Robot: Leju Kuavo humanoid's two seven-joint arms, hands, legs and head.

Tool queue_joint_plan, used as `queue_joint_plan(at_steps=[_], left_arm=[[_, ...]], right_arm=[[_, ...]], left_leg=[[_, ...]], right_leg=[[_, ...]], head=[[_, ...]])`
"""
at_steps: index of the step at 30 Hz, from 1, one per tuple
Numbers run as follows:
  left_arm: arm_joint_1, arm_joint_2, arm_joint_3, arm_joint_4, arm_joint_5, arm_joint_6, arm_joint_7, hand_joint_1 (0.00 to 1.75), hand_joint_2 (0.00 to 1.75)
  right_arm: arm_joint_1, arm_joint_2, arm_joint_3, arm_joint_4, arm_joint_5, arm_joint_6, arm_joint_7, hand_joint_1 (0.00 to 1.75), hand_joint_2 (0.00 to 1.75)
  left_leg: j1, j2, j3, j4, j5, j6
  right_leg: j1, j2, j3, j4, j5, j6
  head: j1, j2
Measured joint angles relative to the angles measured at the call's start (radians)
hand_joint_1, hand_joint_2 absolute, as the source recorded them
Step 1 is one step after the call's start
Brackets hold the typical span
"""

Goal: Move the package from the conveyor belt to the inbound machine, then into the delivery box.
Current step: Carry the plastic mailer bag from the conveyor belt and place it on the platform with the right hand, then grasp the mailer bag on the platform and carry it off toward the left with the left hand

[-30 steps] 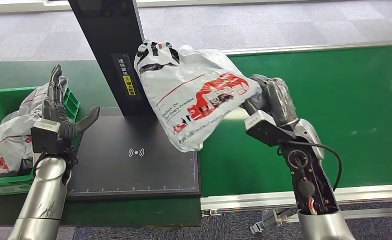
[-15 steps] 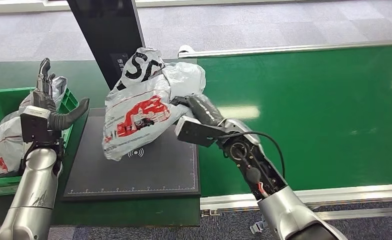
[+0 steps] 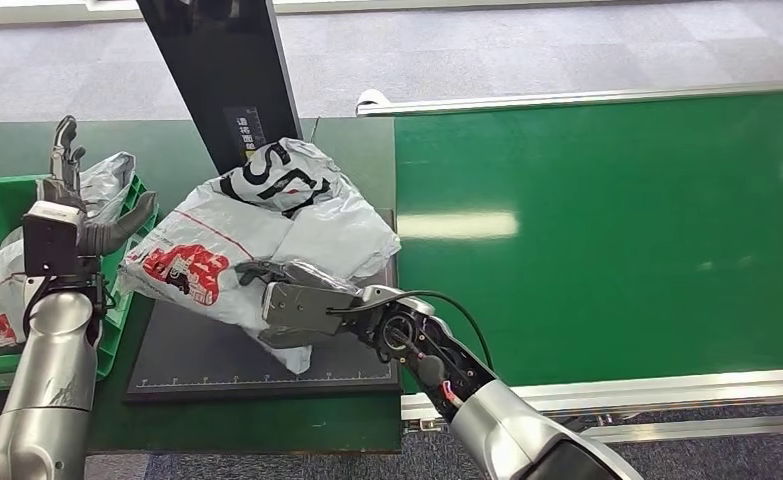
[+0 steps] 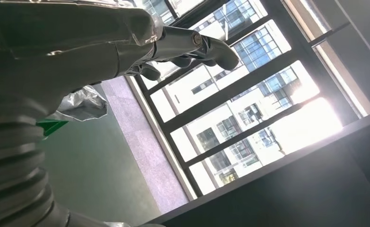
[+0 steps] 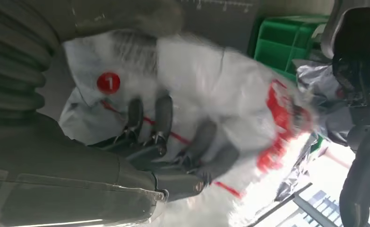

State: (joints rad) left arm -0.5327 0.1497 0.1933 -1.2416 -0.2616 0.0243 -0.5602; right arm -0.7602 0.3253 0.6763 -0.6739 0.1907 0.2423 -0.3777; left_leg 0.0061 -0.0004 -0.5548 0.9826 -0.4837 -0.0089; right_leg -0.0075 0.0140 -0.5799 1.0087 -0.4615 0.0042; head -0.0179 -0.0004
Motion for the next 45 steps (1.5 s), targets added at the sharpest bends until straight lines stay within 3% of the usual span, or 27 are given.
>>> queue_joint_plan(at_steps=[12,17,22,26,29,33,39,40,43,44,45], left_arm=[[0.014,-0.004,-0.004,-0.003,-0.006,-0.073,0.005,0.00,1.75],[0.041,-0.012,-0.041,-0.016,0.033,-0.151,0.005,0.00,1.75],[0.067,-0.018,-0.088,-0.028,0.061,-0.201,0.005,0.00,1.75],[0.138,-0.020,-0.192,-0.074,-0.158,-0.134,0.012,0.00,1.75],[0.193,-0.022,-0.317,-0.090,-0.362,-0.051,0.036,0.00,1.75],[0.224,-0.039,-0.474,-0.053,-0.511,0.034,0.070,0.00,1.75],[0.194,-0.070,-0.621,0.094,-0.619,0.038,0.114,0.00,1.75],[0.183,-0.074,-0.636,0.123,-0.633,0.042,0.121,0.17,1.75],[0.141,-0.092,-0.670,0.203,-0.657,0.057,0.131,1.47,1.75],[0.129,-0.098,-0.677,0.229,-0.661,0.060,0.132,1.74,1.75],[0.119,-0.104,-0.683,0.253,-0.662,0.063,0.130,1.75,1.75]], right_arm=[[-0.015,-0.043,-0.062,-0.096,-0.206,0.078,-0.010,0.00,1.75],[0.004,-0.110,-0.173,-0.264,-0.413,0.143,0.005,0.00,1.75],[0.047,-0.171,-0.271,-0.410,-0.414,0.120,-0.004,0.00,1.75],[0.153,-0.245,-0.399,-0.578,-0.308,0.002,-0.027,0.00,1.75],[0.283,-0.275,-0.511,-0.666,-0.236,-0.015,-0.049,0.00,1.75],[0.452,-0.279,-0.640,-0.731,-0.180,-0.031,-0.067,0.00,1.75],[0.613,-0.257,-0.787,-0.825,-0.172,-0.037,-0.072,0.00,1.75],[0.631,-0.251,-0.804,-0.840,-0.172,-0.037,-0.072,0.00,1.75],[0.677,-0.235,-0.835,-0.882,-0.167,-0.038,-0.071,0.00,1.75],[0.692,-0.229,-0.841,-0.895,-0.164,-0.039,-0.072,0.00,1.75],[0.708,-0.224,-0.846,-0.907,-0.161,-0.042,-0.073,0.00,1.75]], left_leg=[[0.000,0.000,0.000,0.000,0.000,0.000],[-0.002,-0.001,0.000,0.001,0.000,0.000],[-0.002,-0.001,0.000,0.001,0.000,0.000],[-0.002,-0.006,0.000,0.001,-0.001,0.001],[-0.002,-0.006,0.000,0.001,-0.003,0.002],[-0.002,-0.008,-0.001,0.001,-0.004,0.003],[-0.002,-0.007,-0.001,0.001,-0.004,0.003],[-0.002,-0.007,0.000,0.000,-0.004,0.003],[-0.002,-0.008,0.002,0.000,-0.004,0.003],[-0.002,-0.009,0.003,0.000,-0.004,0.003],[-0.002,-0.009,0.004,0.000,-0.004,0.003]], right_leg=[[0.000,0.000,-0.001,0.000,0.000,0.000],[-0.001,-0.001,0.000,0.000,0.000,0.000],[-0.002,-0.001,-0.001,-0.001,0.001,0.000],[-0.002,-0.004,0.000,-0.002,0.000,0.001],[-0.002,-0.005,0.001,-0.004,0.000,0.001],[-0.002,-0.006,0.001,-0.005,-0.001,0.002],[-0.002,-0.006,0.001,-0.004,-0.001,0.002],[-0.002,-0.006,0.002,-0.004,-0.001,0.002],[-0.002,-0.006,0.005,-0.004,-0.001,0.002],[-0.002,-0.006,0.006,-0.004,-0.002,0.002],[-0.002,-0.006,0.007,-0.004,-0.002,0.002]], head=[[0.000,0.000],[0.000,0.000],[-0.001,0.000],[0.000,0.000],[0.000,0.000],[0.000,0.000],[-0.001,0.000],[-0.001,0.000],[0.000,0.000],[0.000,0.000],[0.000,0.000]])
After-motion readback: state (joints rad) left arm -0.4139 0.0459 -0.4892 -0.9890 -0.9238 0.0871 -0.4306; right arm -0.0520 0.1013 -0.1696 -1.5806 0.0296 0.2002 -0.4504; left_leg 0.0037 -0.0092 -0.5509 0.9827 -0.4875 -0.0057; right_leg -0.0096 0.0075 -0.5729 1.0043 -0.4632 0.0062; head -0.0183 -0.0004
